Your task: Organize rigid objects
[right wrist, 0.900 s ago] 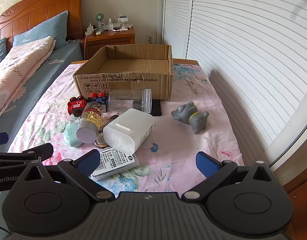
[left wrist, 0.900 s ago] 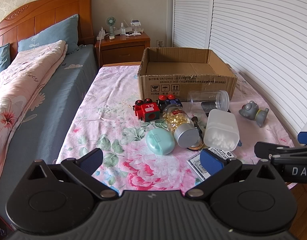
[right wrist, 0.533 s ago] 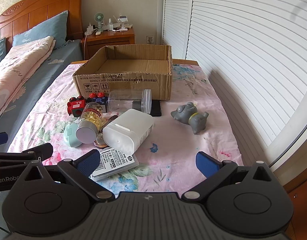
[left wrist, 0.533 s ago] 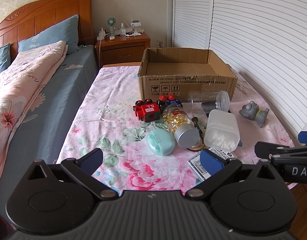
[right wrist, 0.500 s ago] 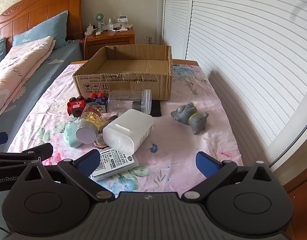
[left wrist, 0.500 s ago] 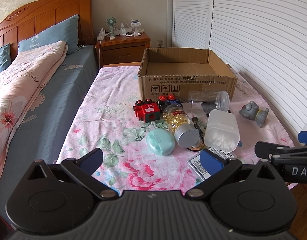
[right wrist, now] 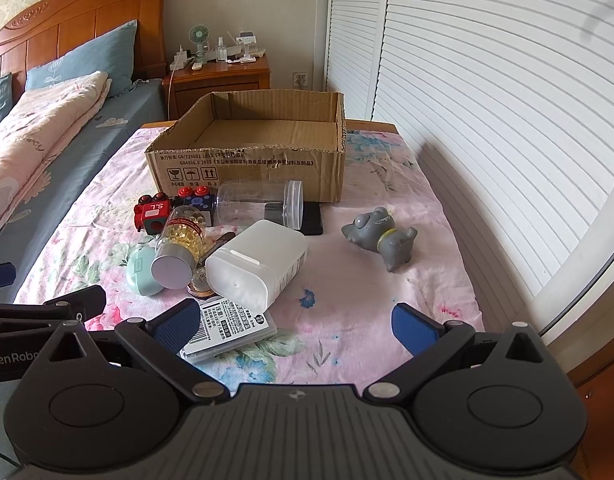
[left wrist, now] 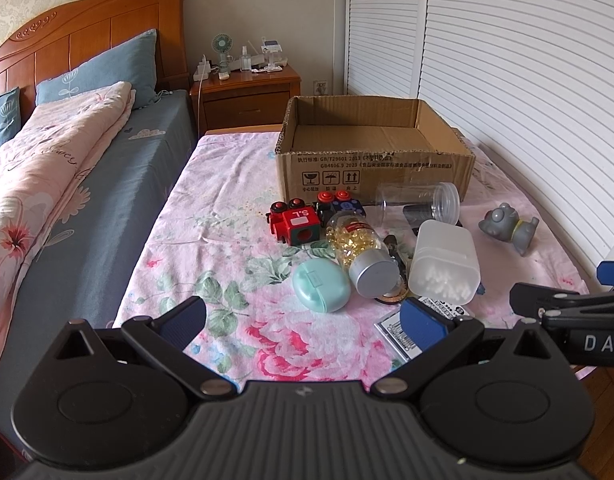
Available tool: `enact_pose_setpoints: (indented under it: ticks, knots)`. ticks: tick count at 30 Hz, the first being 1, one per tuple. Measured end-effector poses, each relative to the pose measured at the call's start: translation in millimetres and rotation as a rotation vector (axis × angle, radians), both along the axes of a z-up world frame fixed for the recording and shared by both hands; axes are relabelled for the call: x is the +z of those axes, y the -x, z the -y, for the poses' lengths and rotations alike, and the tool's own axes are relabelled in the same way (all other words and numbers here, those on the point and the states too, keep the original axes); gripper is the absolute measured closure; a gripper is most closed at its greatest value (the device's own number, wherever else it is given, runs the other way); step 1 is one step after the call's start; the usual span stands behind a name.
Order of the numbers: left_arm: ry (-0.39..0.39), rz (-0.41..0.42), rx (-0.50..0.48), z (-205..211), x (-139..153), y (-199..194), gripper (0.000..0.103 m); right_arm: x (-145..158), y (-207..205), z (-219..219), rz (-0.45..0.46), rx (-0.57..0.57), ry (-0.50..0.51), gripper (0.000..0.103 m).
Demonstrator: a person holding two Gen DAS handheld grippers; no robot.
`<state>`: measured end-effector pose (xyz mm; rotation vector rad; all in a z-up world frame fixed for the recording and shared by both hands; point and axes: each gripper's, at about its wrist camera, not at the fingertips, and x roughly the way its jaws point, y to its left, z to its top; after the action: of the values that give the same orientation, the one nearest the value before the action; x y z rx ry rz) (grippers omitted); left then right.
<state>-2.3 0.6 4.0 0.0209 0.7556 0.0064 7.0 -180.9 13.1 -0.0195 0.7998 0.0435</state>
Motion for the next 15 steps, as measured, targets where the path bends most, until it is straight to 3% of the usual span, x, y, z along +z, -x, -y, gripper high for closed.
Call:
enact_pose_setpoints:
  ticks: [15]
  knots:
    - [-0.005,0.004,-0.009,1.0,0.1,-5.4,0.001,1.8,-3.4,-1.6,0.008,0.009,0.021,0.000]
